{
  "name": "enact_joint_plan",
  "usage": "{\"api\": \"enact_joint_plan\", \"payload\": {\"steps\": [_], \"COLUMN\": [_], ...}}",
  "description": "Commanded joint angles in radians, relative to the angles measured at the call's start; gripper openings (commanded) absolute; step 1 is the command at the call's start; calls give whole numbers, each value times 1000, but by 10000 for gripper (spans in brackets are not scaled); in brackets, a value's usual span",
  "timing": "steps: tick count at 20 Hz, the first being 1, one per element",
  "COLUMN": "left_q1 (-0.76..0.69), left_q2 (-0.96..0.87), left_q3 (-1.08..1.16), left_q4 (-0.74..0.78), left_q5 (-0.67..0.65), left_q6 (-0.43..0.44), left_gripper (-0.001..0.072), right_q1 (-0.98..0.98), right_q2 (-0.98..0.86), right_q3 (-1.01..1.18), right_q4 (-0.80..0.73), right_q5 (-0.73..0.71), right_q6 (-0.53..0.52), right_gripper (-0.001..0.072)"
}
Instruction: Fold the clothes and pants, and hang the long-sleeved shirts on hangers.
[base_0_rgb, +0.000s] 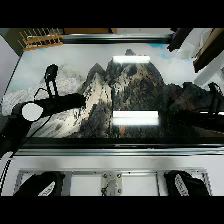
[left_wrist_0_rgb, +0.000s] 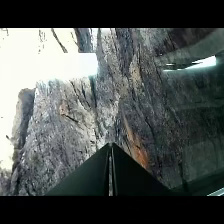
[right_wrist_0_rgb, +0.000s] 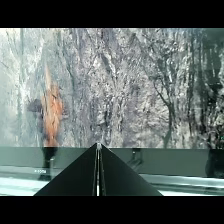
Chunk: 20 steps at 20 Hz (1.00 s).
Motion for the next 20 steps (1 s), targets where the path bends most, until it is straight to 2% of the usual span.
{"api": "enact_joint_plan", "payload": {"steps": [1,2,3,6,8,13,17,18,20], "left_q1": [27,51,90,236,324,451,430,419,394], "left_q2": [1,0,-5,-80,-167,-376,-518,-545,-582], "left_q3": [2,1,2,2,2,26,133,158,204], "left_q4": [100,155,219,391,440,439,438,438,438], "left_q5": [60,82,92,83,89,152,64,28,-51], "left_q6": [32,37,37,36,37,37,37,33,33], "left_gripper": [313,667,702,688,688,688,687,587,18], "right_q1": [1,1,1,1,1,1,1,1,1], "right_q2": [0,0,0,0,0,0,0,0,0], "right_q3": [1,1,1,1,1,1,1,1,1], "right_q4": [0,0,0,0,0,0,0,0,0], "right_q5": [0,0,0,0,0,0,0,0,0], "right_q6": [0,0,0,0,0,0,0,0,0], "right_gripper": [20,19,20,20,20,20,20,20,20]}}
